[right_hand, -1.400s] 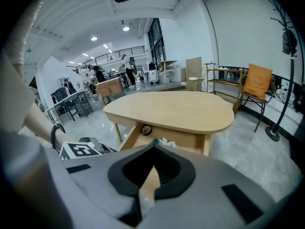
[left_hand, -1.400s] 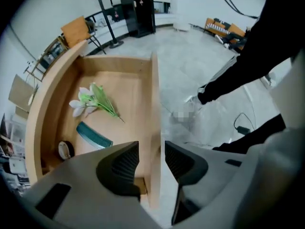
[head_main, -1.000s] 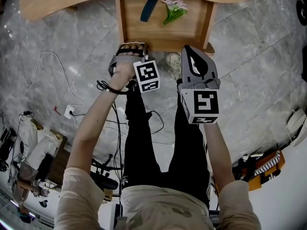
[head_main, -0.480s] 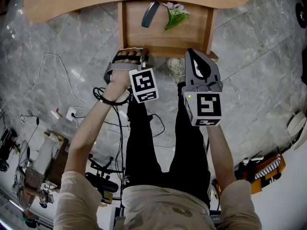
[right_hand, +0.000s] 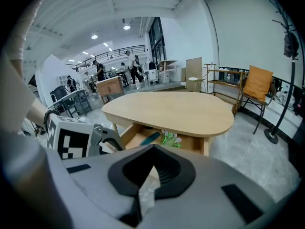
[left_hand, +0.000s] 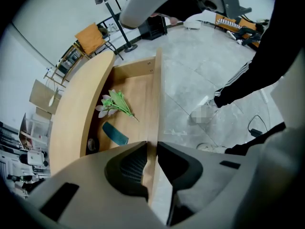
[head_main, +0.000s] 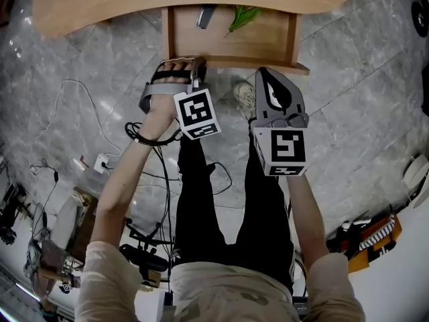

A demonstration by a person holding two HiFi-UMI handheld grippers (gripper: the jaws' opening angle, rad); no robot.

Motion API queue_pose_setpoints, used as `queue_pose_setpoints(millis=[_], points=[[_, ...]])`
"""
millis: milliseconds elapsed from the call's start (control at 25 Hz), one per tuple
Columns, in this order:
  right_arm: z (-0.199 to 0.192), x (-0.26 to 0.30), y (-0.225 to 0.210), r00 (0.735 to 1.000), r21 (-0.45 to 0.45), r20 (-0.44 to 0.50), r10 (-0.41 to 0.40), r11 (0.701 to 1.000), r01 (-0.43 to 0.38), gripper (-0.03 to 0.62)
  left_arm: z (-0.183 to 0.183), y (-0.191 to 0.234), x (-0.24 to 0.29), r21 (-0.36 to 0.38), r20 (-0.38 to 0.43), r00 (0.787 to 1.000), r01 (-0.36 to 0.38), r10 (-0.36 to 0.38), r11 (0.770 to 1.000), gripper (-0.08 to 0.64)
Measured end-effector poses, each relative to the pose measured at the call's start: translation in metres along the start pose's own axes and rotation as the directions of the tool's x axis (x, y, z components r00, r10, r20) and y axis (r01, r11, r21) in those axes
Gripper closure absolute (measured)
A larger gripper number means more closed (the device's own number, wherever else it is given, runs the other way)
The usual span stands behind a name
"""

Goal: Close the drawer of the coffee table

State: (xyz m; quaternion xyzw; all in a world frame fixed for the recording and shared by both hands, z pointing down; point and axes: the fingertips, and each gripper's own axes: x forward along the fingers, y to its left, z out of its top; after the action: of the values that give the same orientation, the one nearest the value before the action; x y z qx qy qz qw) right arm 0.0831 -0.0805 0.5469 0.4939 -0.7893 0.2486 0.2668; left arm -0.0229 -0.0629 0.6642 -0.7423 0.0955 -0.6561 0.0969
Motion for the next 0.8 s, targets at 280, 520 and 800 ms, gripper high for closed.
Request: queue_pose_setpoints(millis=[280, 520, 800], points=[[-0.013, 0.000, -0.001, 1.000, -0.001, -0.020, -0.001, 1.000, 0.001, 0.588, -0.001, 0.041, 0.013, -0.028, -0.021, 0.996, -0.088, 0.087, 0.996, 0.485], [-0.013, 0.005, -0.002, 1.000, -0.004, -0.016, -0.001, 1.000, 0.001, 0.588, -0.001, 0.079, 0.021, -0.109, -0.026, 0.986, -0.166, 0.164, 0.980, 0.474], [-0.006, 0.003, -0.006, 1.000, -0.002, 0.014, -0.001, 1.000, 0.001, 0.588, -0.022, 0.106, 0.016, -0.705, -0.066, 0.944, -0.274, 0.325, 0.654, 0.334]])
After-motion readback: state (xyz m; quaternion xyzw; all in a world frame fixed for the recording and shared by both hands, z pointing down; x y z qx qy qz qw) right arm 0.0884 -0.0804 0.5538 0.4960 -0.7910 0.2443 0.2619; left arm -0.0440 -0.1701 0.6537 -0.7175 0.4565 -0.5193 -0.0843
